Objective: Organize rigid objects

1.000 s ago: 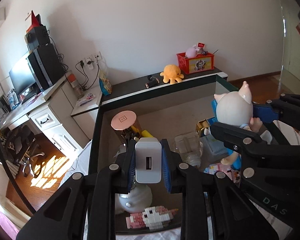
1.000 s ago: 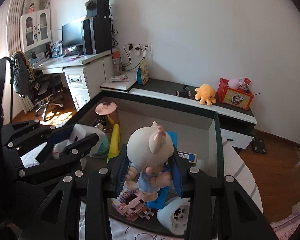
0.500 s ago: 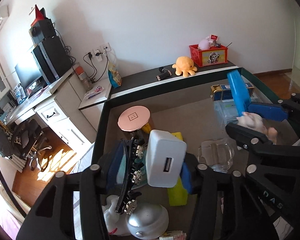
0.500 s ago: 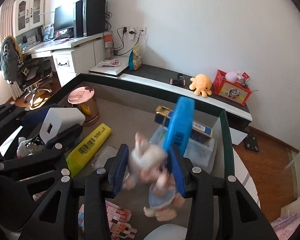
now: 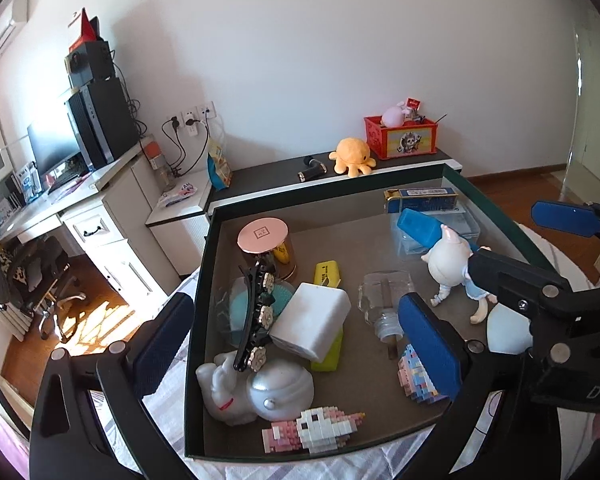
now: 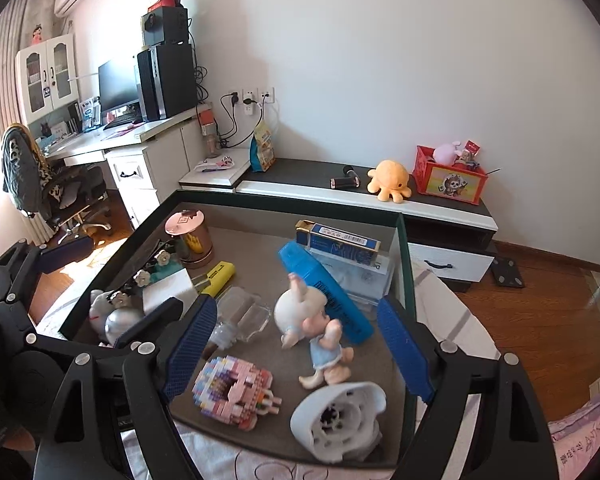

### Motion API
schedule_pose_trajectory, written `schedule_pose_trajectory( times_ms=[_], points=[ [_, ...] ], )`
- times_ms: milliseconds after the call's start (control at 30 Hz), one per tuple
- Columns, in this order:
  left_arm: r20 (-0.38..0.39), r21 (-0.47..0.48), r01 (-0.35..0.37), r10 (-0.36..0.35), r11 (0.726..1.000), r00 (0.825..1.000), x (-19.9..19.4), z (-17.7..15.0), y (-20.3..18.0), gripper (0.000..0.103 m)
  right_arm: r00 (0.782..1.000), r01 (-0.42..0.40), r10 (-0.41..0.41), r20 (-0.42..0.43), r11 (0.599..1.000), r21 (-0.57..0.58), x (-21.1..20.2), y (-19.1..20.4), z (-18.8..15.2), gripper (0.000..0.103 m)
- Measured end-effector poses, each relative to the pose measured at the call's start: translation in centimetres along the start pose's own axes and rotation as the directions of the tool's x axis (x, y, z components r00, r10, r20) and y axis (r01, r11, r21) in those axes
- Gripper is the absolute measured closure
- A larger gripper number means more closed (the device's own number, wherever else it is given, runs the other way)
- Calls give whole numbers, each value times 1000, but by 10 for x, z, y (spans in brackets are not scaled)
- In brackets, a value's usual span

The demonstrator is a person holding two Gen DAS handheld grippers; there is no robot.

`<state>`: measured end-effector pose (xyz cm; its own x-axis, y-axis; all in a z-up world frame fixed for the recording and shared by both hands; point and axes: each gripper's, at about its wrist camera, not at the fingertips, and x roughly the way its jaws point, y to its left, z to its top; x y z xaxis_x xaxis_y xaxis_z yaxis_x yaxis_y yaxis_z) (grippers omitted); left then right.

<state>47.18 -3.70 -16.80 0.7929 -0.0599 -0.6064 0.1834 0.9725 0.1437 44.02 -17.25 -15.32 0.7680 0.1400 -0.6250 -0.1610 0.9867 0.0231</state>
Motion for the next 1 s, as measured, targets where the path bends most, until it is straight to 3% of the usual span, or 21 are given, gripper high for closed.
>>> schedule_pose_trajectory(
  times_ms=[233, 400, 433, 467, 1000],
  points=[
    [-3, -112, 52, -53, 992, 999, -30, -7, 14, 0, 999, 34, -35, 39, 999, 22, -34, -3, -8, 17],
    [11, -123, 64, -63, 990, 998, -52, -14, 10, 0, 997, 72, -73, 36, 997, 31, -49, -4, -14, 15],
    [15, -124, 62, -61, 990, 998, -56, -13, 10, 0, 997, 74, -75, 31, 997, 31, -50, -4, -15, 12],
    [19, -126, 53, -51, 991, 999, -60, -14, 9, 0, 997, 73, -74, 27, 997, 35, -53, -4, -16, 0],
    [108, -112, 35, -23, 993, 994, -134, -21, -2, 0, 992, 59, -65, 106, 996, 60, -126, 0, -38, 0]
  ],
)
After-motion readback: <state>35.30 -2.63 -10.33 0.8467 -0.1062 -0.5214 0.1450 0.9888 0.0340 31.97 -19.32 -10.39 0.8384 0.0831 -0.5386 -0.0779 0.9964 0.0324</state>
